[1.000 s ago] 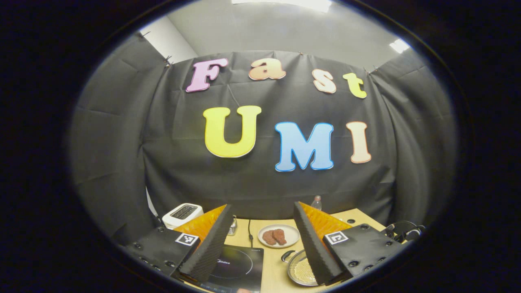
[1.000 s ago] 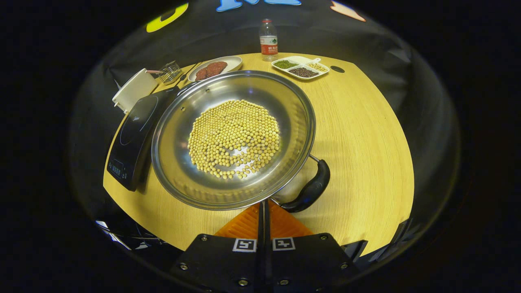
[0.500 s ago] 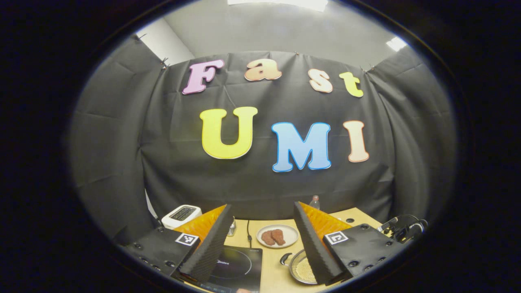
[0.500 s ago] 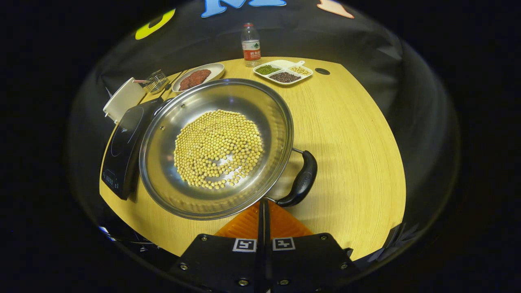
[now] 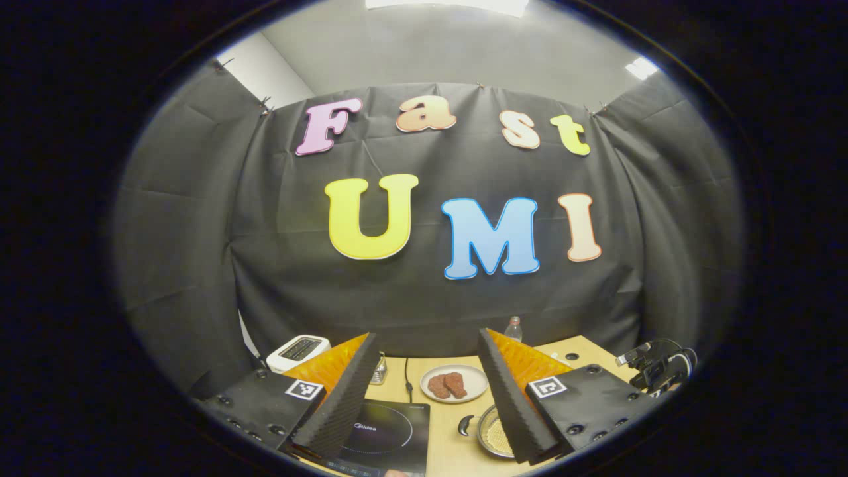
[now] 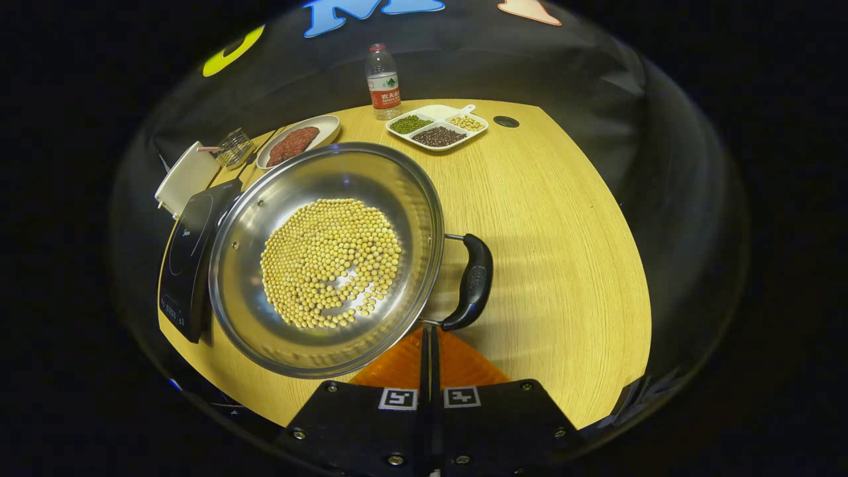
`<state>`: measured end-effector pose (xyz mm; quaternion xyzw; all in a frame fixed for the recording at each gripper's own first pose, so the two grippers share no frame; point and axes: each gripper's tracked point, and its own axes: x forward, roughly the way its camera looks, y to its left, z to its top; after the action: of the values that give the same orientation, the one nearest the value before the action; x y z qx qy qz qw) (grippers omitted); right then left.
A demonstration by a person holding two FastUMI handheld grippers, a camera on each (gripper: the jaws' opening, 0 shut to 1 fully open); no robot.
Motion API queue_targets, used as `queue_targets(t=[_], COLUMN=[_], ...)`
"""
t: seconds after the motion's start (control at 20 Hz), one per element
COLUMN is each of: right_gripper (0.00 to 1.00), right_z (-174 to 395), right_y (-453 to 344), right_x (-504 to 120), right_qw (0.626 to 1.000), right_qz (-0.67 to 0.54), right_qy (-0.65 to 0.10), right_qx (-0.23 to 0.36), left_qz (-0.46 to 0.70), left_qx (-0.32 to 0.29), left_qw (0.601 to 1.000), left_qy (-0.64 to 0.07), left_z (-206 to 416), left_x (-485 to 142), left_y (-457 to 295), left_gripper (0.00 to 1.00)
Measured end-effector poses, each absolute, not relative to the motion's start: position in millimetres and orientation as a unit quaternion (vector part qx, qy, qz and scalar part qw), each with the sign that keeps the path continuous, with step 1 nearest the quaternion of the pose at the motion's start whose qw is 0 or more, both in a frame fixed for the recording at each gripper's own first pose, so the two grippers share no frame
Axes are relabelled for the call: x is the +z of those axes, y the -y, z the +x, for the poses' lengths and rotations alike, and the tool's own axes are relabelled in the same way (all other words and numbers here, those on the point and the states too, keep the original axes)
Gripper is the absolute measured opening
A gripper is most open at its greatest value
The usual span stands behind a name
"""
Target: First push the handle of the pot to place it horizontally, then grasp the pot with both hands and set it on the induction cooktop.
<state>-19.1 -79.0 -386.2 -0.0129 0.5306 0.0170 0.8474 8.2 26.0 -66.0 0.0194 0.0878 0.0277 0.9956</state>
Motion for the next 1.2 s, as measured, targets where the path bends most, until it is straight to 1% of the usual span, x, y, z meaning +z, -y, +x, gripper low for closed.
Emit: queue_targets(t=[0.05, 0.15, 0.2, 0.6, 0.65, 0.7, 0.85, 1.0, 1.15, 1.2], right_gripper=[0.00, 0.00, 0.00, 0.00, 0.00, 0.00, 0.00, 0.00, 0.00, 0.10], right_z=[-17, -10, -7, 19, 21, 21, 20, 16, 12, 11], right_y=[81, 85, 86, 96, 96, 97, 99, 106, 100, 98], right_x=[-386, -388, -387, -387, -388, -387, -384, -368, -345, -335], right_qw=[0.848, 0.848, 0.848, 0.854, 0.854, 0.854, 0.856, 0.866, 0.882, 0.889], right_qz=[-0.013, -0.017, -0.019, -0.037, -0.039, -0.040, -0.047, -0.063, -0.039, -0.031], right_qy=[-0.529, -0.529, -0.529, -0.519, -0.518, -0.518, -0.514, -0.495, -0.469, -0.457], right_qx=[0.016, 0.017, 0.019, 0.021, 0.021, 0.021, 0.017, 0.005, 0.006, 0.007], left_qz=[0.019, 0.021, 0.022, 0.025, 0.026, 0.026, 0.019, 0.010, 0.002, -0.001], left_qx=[0.027, 0.023, 0.021, 0.018, 0.018, 0.019, 0.019, 0.018, 0.012, 0.008], left_qw=[0.996, 0.995, 0.995, 0.994, 0.994, 0.994, 0.993, 0.993, 0.991, 0.990], left_qy=[-0.089, -0.093, -0.095, -0.104, -0.105, -0.107, -0.113, -0.120, -0.133, -0.139], left_z=[8, 9, 10, 10, 10, 10, 10, 14, 16, 18], left_x=[-66, -68, -68, -72, -74, -75, -81, -88, -103, -107], left_y=[-25, -22, -20, -16, -16, -17, -16, -16, -12, -10], left_gripper=[0.95, 0.97, 0.95, 0.95, 0.97, 0.95, 0.95, 0.95, 0.95, 0.95])
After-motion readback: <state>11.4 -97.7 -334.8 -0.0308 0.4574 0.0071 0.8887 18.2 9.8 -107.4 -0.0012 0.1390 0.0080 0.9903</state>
